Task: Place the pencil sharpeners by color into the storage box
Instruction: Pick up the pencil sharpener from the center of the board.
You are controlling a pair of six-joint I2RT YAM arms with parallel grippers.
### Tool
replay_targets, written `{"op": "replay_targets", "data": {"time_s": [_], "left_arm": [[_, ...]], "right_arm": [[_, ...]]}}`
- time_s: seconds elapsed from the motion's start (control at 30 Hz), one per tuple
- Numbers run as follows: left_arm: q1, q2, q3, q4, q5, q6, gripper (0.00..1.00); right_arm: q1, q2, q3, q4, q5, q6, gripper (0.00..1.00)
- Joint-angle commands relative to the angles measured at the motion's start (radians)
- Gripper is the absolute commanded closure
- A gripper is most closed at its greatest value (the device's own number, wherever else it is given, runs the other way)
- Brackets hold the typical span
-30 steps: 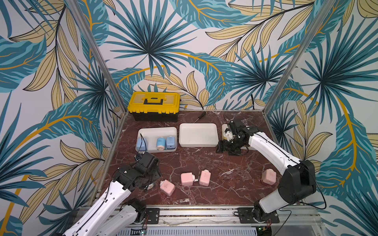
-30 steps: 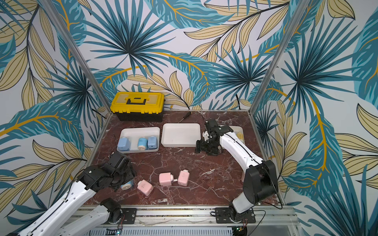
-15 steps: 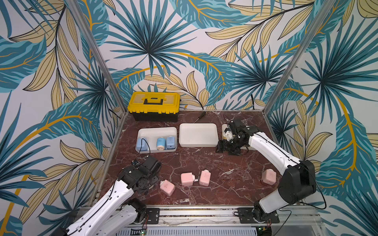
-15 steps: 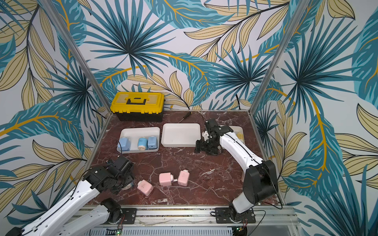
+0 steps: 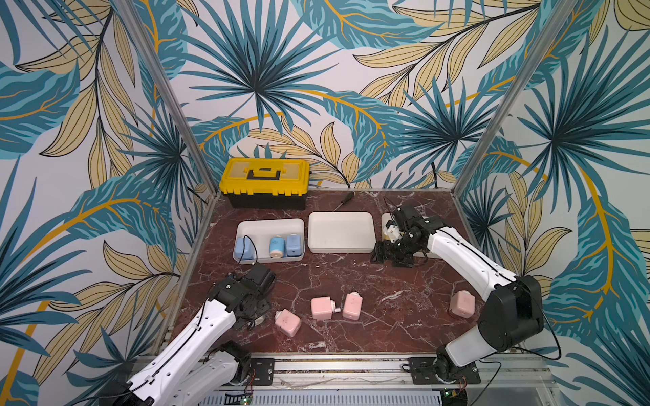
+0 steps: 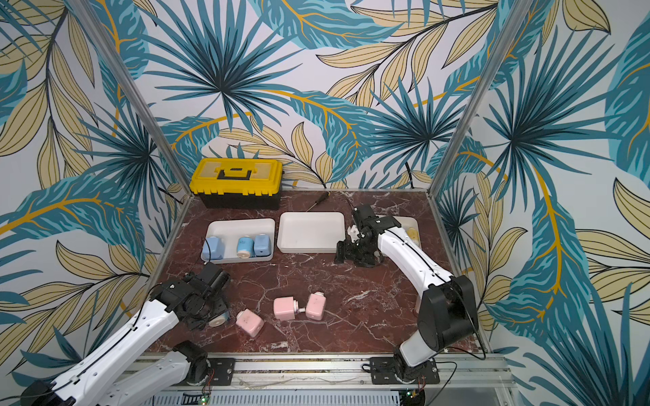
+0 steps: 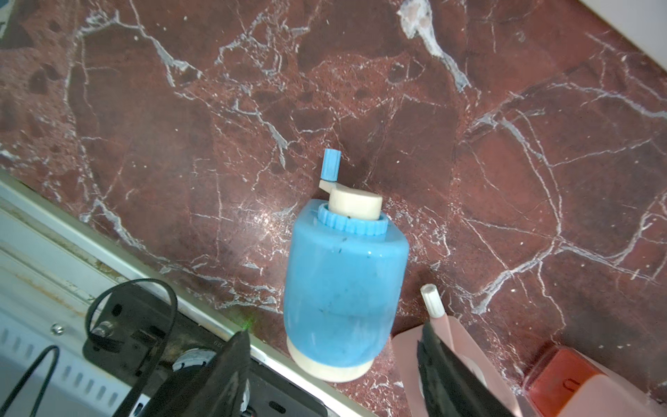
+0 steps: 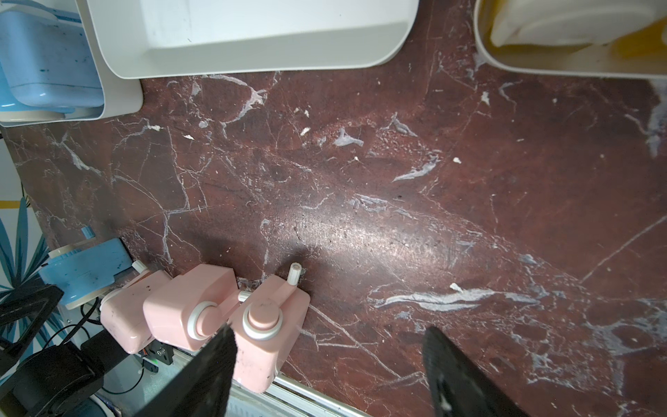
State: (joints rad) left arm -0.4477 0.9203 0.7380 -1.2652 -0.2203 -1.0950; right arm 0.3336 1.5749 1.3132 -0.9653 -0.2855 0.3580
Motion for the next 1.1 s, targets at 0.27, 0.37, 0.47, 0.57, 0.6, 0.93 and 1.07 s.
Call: {"op": "replay_targets", "data": {"time_s": [0.27, 0.37, 0.47, 0.57, 0.6, 0.93, 1.07], "left_arm": [[0.023, 0.131, 0.061, -0.003, 0.043, 0.080, 0.25], [0.026, 0.160, 0.068, -0.003, 0.035, 0.079, 0.25], [0.028, 0.178, 0.055, 0.005, 0.041, 0.066, 0.25], [0.035, 0.181, 0.036, 0.028, 0.047, 0.059, 0.26], [0.039, 0.183, 0.031, 0.037, 0.047, 0.058, 0.26], [0.070, 0.236, 0.004, 0.089, 0.073, 0.074, 0.32], [0.078, 0.264, -0.005, 0.119, 0.084, 0.085, 0.35]], "right_arm": [[0.004, 0.022, -0.013, 0.002, -0.007, -0.004, 0.18], [0.003, 0.027, -0.006, -0.004, -0.007, -0.006, 0.18], [0.004, 0.023, -0.003, -0.007, -0.003, -0.008, 0.18], [0.004, 0.025, -0.001, -0.009, -0.002, -0.009, 0.18], [0.004, 0.027, 0.001, -0.012, -0.001, -0.011, 0.18], [0.003, 0.040, 0.019, -0.029, 0.009, -0.014, 0.18], [0.004, 0.045, 0.023, -0.033, 0.015, -0.014, 0.18]]}}
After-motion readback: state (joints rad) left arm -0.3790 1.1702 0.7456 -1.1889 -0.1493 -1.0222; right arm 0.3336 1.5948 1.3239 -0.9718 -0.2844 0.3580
